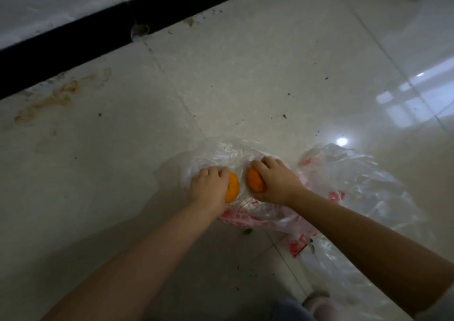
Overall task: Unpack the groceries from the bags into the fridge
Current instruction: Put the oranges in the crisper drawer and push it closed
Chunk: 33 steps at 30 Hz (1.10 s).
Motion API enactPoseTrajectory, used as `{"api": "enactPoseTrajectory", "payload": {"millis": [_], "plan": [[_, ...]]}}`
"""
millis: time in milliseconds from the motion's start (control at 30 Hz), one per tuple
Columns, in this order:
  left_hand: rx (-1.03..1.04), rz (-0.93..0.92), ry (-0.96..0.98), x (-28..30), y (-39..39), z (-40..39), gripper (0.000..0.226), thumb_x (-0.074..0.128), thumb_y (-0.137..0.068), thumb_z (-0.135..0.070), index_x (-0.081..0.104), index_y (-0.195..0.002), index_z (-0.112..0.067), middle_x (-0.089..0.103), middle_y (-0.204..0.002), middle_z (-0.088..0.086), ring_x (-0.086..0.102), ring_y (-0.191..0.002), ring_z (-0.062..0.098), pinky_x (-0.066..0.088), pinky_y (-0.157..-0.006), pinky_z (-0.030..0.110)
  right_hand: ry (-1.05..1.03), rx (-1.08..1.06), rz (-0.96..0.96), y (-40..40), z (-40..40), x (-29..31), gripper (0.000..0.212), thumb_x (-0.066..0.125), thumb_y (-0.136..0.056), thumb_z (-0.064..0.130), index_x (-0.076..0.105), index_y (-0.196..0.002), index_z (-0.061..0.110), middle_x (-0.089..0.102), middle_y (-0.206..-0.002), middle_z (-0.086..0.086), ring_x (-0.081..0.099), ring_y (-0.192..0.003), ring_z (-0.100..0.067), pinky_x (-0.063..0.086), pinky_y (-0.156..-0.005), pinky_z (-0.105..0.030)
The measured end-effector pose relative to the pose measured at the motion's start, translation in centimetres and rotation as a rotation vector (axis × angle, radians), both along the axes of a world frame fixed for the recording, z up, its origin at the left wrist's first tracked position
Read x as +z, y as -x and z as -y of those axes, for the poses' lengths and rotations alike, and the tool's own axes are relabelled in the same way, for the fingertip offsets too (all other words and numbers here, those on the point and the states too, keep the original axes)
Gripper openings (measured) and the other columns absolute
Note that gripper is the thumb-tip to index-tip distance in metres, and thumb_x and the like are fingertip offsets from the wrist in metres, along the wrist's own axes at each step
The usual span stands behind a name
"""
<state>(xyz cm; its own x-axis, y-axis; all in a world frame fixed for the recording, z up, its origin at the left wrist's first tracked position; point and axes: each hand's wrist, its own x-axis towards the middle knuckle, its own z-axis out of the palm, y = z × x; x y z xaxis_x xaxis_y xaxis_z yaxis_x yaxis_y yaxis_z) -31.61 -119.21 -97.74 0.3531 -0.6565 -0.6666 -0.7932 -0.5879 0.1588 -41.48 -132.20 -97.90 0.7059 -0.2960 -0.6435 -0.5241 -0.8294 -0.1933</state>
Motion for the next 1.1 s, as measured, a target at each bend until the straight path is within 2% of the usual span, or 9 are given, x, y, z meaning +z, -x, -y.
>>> {"api": "enactPoseTrajectory", "payload": {"millis": [100,233,333,467,700,900,967,1033,1100], "plan": [[0.032,-0.007,-0.022,-0.1,0.3,0.3,0.08,0.065,-0.081,-0.044,0.023,-0.145,-0.021,0.037,-0.145,0.012,0.037,-0.133,0.031,0.034,-0.106,0.037,-0.014,-0.05,0.003,0.4,0.2,0.7,0.082,0.069,-0.075,0.036,0.025,-0.142,0.019,0.035,-0.143,-0.011,0.038,-0.129,-0.031,0.039,-0.103,-0.038],[0.033,0.007,-0.002,0.8,0.5,0.5,0.072,0.066,-0.078,-0.044,0.033,-0.138,-0.023,0.047,-0.138,0.009,0.043,-0.128,0.03,0.033,-0.102,0.036,-0.105,-0.159,0.082,1.0,1.0,3.3,0.083,0.074,-0.073,0.028,0.027,-0.141,0.017,0.034,-0.141,-0.011,0.045,-0.122,-0.03,0.043,-0.093,-0.032],[0.132,-0.043,0.11,2.9,0.6,0.1,0.075,0.068,-0.071,-0.046,0.037,-0.136,-0.025,0.054,-0.13,0.007,0.049,-0.12,0.031,0.038,-0.096,0.035,-0.157,-0.241,0.155,1.8,1.5,6.4,0.083,0.076,-0.071,0.023,0.03,-0.139,0.016,0.037,-0.139,-0.011,0.046,-0.12,-0.027,0.037,-0.084,-0.025],[0.138,-0.109,0.28,8.7,0.9,-0.5,0.085,0.06,-0.055,-0.059,0.045,-0.131,-0.022,0.061,-0.118,0.005,0.056,-0.107,0.032,0.042,-0.086,0.033,-0.172,-0.322,0.227,3.2,1.7,12.1,0.082,0.078,-0.07,0.021,0.033,-0.138,0.014,0.038,-0.139,-0.011,0.044,-0.121,-0.027,0.035,-0.084,-0.024],[0.163,-0.134,0.323,22.5,2.4,0.5,0.09,0.051,-0.045,-0.066,0.048,-0.125,-0.024,0.062,-0.111,0.004,0.056,-0.103,0.03,0.044,-0.085,0.035,-0.16,-0.412,0.313,6.0,1.0,25.4,0.081,0.079,-0.068,0.02,0.037,-0.137,0.014,0.042,-0.136,-0.011,0.047,-0.118,-0.026,0.036,-0.083,-0.023],[0.116,-0.058,0.338,38.4,2.8,1.8,0.096,0.034,-0.037,-0.068,0.048,-0.122,-0.026,0.062,-0.105,0.004,0.055,-0.101,0.03,0.045,-0.085,0.034,-0.145,-0.381,0.303,7.3,2.0,39.9,0.092,0.078,-0.068,0.024,0.025,-0.144,0.016,0.039,-0.141,-0.01,0.046,-0.122,-0.027,0.042,-0.089,-0.03],[0.093,-0.043,0.354,44.6,2.8,3.1,0.093,0.039,-0.041,-0.065,0.048,-0.125,-0.026,0.062,-0.106,0.005,0.055,-0.101,0.03,0.046,-0.086,0.035,-0.129,-0.393,0.342,7.5,3.2,46.0,0.09,0.078,-0.068,0.024,0.027,-0.142,0.015,0.04,-0.141,-0.01,0.046,-0.122,-0.027,0.043,-0.092,-0.032],[0.05,-0.026,0.361,50.7,3.1,4.7,0.08,0.06,-0.054,-0.055,0.046,-0.128,-0.026,0.06,-0.107,0.006,0.053,-0.102,0.028,0.044,-0.083,0.033,-0.102,-0.408,0.407,7.9,4.4,52.4,0.085,0.078,-0.069,0.024,0.032,-0.139,0.014,0.041,-0.14,-0.009,0.047,-0.122,-0.026,0.043,-0.091,-0.031],[-0.017,-0.003,0.399,56.5,3.7,6.4,0.074,0.07,-0.06,-0.046,0.046,-0.127,-0.026,0.059,-0.105,0.006,0.053,-0.1,0.027,0.043,-0.079,0.031,-0.061,-0.436,0.48,9.1,5.5,58.6,0.082,0.078,-0.069,0.024,0.034,-0.137,0.015,0.042,-0.139,-0.008,0.047,-0.12,-0.025,0.043,-0.089,-0.03]]}}
